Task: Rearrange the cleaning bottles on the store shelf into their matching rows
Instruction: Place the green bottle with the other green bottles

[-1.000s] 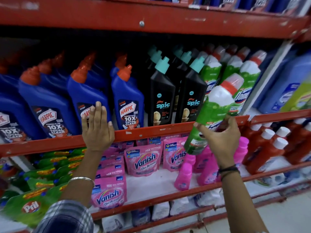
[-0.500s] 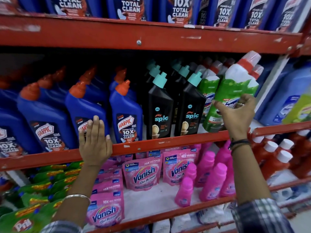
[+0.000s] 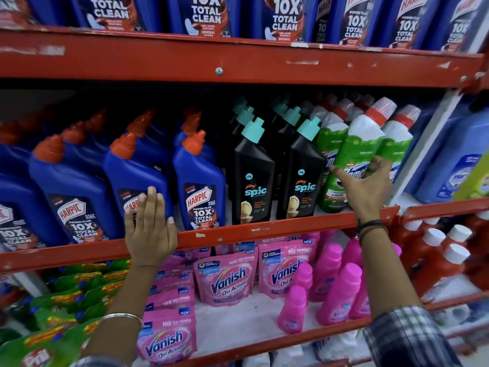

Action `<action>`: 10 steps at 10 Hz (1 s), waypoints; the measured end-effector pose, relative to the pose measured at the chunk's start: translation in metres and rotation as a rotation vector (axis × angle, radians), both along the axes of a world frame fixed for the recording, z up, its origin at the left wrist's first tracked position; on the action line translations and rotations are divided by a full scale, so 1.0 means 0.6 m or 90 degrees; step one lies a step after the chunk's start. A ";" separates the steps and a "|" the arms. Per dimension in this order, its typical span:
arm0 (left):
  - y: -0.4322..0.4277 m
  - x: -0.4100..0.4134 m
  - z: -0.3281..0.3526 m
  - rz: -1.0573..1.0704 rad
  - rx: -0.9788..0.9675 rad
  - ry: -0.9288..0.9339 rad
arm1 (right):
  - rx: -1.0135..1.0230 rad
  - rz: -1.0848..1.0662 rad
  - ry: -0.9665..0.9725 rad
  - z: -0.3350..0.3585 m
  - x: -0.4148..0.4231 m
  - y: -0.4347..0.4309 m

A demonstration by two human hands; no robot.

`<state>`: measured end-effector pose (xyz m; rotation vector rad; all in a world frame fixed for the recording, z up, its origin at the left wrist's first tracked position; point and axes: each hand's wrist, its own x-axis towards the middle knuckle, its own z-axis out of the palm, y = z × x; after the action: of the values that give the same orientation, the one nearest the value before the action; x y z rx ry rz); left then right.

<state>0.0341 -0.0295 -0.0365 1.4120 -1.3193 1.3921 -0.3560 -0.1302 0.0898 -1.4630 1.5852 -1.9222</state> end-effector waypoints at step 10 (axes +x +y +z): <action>0.001 0.000 0.004 -0.013 0.011 0.001 | 0.018 -0.039 0.088 -0.043 0.008 -0.019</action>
<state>0.0338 -0.0287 -0.0342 1.4068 -1.3448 1.3692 -0.3514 -0.1413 0.0641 -1.5843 1.7275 -1.8588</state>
